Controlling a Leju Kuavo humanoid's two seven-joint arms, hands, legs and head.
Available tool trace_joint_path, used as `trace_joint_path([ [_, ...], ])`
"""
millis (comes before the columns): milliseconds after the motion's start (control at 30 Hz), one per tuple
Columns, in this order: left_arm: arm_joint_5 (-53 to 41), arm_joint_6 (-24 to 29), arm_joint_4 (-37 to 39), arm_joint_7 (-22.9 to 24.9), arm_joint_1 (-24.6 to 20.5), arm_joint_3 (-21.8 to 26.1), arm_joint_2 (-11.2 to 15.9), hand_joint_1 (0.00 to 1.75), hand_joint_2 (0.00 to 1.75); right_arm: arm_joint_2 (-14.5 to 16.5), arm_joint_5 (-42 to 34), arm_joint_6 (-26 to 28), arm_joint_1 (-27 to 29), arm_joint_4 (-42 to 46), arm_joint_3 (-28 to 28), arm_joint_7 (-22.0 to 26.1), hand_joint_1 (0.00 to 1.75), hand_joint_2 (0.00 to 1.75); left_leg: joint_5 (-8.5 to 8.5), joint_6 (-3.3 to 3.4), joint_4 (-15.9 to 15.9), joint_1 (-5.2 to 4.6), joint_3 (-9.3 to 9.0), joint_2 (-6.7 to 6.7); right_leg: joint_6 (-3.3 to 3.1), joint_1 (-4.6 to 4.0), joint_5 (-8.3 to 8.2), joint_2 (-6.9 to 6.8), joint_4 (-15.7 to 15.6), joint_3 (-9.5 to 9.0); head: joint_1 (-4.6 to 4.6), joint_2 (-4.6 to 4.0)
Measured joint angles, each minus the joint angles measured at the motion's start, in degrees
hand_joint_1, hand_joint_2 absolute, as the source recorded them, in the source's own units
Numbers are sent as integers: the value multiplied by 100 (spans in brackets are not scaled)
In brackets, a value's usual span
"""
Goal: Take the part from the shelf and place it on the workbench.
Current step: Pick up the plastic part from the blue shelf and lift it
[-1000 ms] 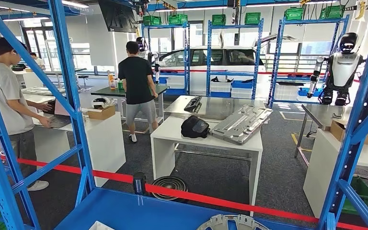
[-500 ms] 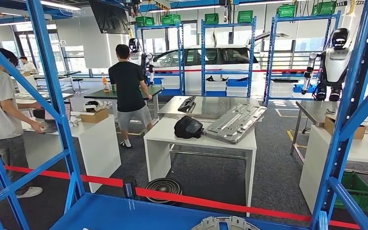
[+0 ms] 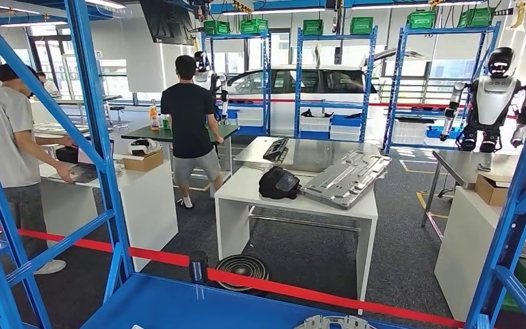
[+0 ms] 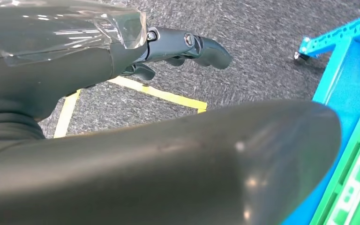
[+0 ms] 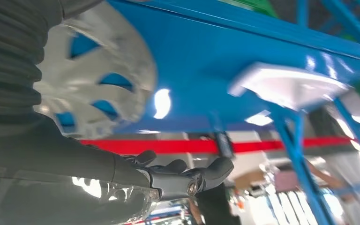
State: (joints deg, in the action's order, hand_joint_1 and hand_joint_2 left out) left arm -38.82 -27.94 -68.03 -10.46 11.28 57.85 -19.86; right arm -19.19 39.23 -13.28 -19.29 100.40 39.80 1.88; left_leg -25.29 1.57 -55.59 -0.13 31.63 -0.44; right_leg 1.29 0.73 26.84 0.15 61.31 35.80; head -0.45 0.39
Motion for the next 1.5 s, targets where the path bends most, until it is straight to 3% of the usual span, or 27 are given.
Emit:
trace_joint_path([
  [67, -146, -67, 28, -83, -49, 95, 3, 0, 0, -112, 163, -34, 31, -54, 22, -57, 0, 175, -49, -49, -50, -22, 9, 2, -65, -12, -136, -10, -405, -218, -2, 0],
  [200, -257, -89, 65, -159, -122, 211, 7, 0, 0, -205, 449, -43, 85, -143, 100, -174, 0, 175, -164, -133, -190, -11, 65, 17, -196, 30, -150, 14, -421, -233, -20, 0],
  [267, -304, -87, 79, -190, -148, 242, 8, 0, 0, -203, 593, -39, 88, -175, 150, -254, 0, 175, -464, -207, -742, 19, 324, 25, -232, 60, -144, 17, -427, -251, -31, 0],
  [333, -380, -87, 108, -220, -166, 265, 8, 0, 0, -188, 729, -36, 102, -226, 214, -335, 0, 175, -793, -260, -1546, 56, 728, 31, -244, 57, -137, 16, -426, -253, -40, 0],
  [367, -429, -87, 128, -237, -175, 279, 8, 0, 0, -172, 778, -34, 111, -258, 245, -370, 0, 175, -838, -271, -1776, 69, 859, 33, -245, 54, -135, 16, -425, -253, -41, 0],
  [400, -483, -87, 148, -260, -188, 296, 8, 0, 0, -149, 818, -33, 118, -291, 271, -401, 0, 175, -771, -272, -1782, 77, 882, 34, -245, 51, -134, 19, -425, -257, -42, 0],
  [433, -531, -87, 163, -283, -204, 317, 8, 0, 0, -119, 850, -32, 121, -320, 292, -428, 0, 175, -600, -261, -1536, 79, 777, 34, -244, 49, -133, 26, -425, -264, -43, 0],
  [500, -596, -87, 175, -319, -236, 355, 9, 0, 0, -60, 894, -28, 118, -361, 325, -463, 0, 175, -207, -208, -670, 65, 358, 32, -238, 37, -129, 39, -426, -282, -43, 0],
  [533, -613, -90, 178, -333, -255, 370, 10, 0, 0, -37, 906, -25, 115, -376, 338, -474, 0, 175, -95, -178, -331, 50, 194, 32, -228, 26, -126, 43, -426, -285, -43, 0],
  [567, -635, -99, 180, -349, -275, 384, 10, 0, 0, -19, 915, -23, 114, -389, 348, -480, 0, 175, -54, -153, -139, 33, 104, 33, -210, 17, -123, 44, -427, -282, -41, 0],
  [700, -849, -208, 186, -465, -338, 487, 4, 0, 0, 56, 1035, -17, 116, -444, 337, -585, 0, 175, -3, -36, 3, 21, 25, 41, -105, 0, -87, 26, -383, -246, -37, 1],
  [767, -973, -262, 194, -527, -378, 540, 0, 0, 0, 92, 1175, -7, 106, -495, 308, -694, 0, 175, 56, 24, 80, 40, -29, 49, -121, -13, 140, 6, 75, -15, -27, 1],
  [833, -1061, -289, 215, -577, -416, 595, -1, 0, 0, 134, 1301, 1, 112, -584, 284, -787, 0, 175, 64, 44, 86, 22, -20, 46, -146, -5, 470, 2, 906, 390, -17, 0],
  [867, -1091, -295, 233, -593, -427, 617, -1, 0, 0, 152, 1342, 3, 123, -632, 274, -815, 0, 175, 63, 46, 85, 17, -17, 43, -134, -1, 562, 2, 1220, 548, -15, 0],
  [900, -1120, -297, 250, -610, -436, 635, -1, 0, 0, 169, 1377, 4, 132, -677, 264, -833, 0, 175, 61, 46, 83, 15, -18, 40, -102, 4, 561, 1, 1324, 606, -11, 0],
  [933, -1161, -302, 267, -629, -444, 654, -1, 0, 0, 190, 1415, 4, 138, -718, 248, -854, 0, 175, 56, 40, 78, 17, -24, 36, -55, 13, 464, -1, 1169, 536, -8, 0],
  [1000, -1296, -324, 308, -704, -475, 704, 0, 0, 0, 251, 1553, 6, 140, -803, 175, -904, 0, 175, 28, 4, 44, 16, -29, 28, 27, 38, 135, -17, 326, 127, -2, 0],
  [1067, -1488, -359, 348, -814, -523, 789, 2, 0, 0, 342, 1737, 12, 155, -899, 53, -945, 0, 175, -22, -54, -19, -4, -12, 22, -4, 40, -78, -24, -317, -202, -3, 0],
  [1100, -1586, -376, 364, -868, -550, 836, 2, 0, 0, 387, 1827, 18, 170, -949, -16, -955, 0, 175, -39, -79, -40, -13, -1, 22, -50, 29, -104, -22, -416, -253, -5, 0],
  [1167, -1748, -404, 396, -954, -596, 934, 4, 0, 0, 463, 1980, 35, 210, -1039, -157, -963, 0, 175, -53, -118, -53, -5, 9, 28, -134, 25, -121, -13, -415, -257, -11, 0],
  [1233, -1832, -415, 420, -1005, -634, 1018, 7, 0, 0, 532, 2074, 49, 231, -1107, -281, -969, 0, 175, -176, -177, -226, 21, 87, 35, -196, 55, -133, -7, -426, -267, -20, 0],
  [1267, -1848, -415, 426, -1018, -651, 1055, 8, 0, 0, 566, 2096, 51, 237, -1132, -326, -971, 0, 175, -326, -213, -486, 36, 208, 36, -220, 74, -137, -5, -431, -274, -28, 0],
  [1367, -1865, -415, 462, -1025, -688, 1134, 8, 0, 0, 635, 2119, 54, 272, -1199, -401, -972, 0, 175, -820, -281, -1651, 73, 779, 37, -245, 63, -133, -4, -429, -275, -43, 0],
  [1400, -1869, -415, 478, -1026, -692, 1149, 8, 0, 0, 647, 2122, 53, 287, -1223, -414, -972, 0, 175, -828, -285, -1819, 80, 878, 37, -246, 60, -131, -4, -429, -276, -44, 0],
  [1433, -1871, -415, 489, -1026, -694, 1165, 8, 0, 0, 659, 2125, 53, 296, -1244, -425, -972, 0, 175, -720, -282, -1738, 84, 857, 37, -246, 59, -130, 0, -429, -281, -44, 0],
  [1500, -1871, -415, 500, -1026, -700, 1190, 9, 0, 0, 685, 2127, 54, 303, -1271, -450, -972, 0, 175, -300, -245, -971, 83, 502, 36, -244, 58, -128, 16, -430, -296, -44, 0],
])
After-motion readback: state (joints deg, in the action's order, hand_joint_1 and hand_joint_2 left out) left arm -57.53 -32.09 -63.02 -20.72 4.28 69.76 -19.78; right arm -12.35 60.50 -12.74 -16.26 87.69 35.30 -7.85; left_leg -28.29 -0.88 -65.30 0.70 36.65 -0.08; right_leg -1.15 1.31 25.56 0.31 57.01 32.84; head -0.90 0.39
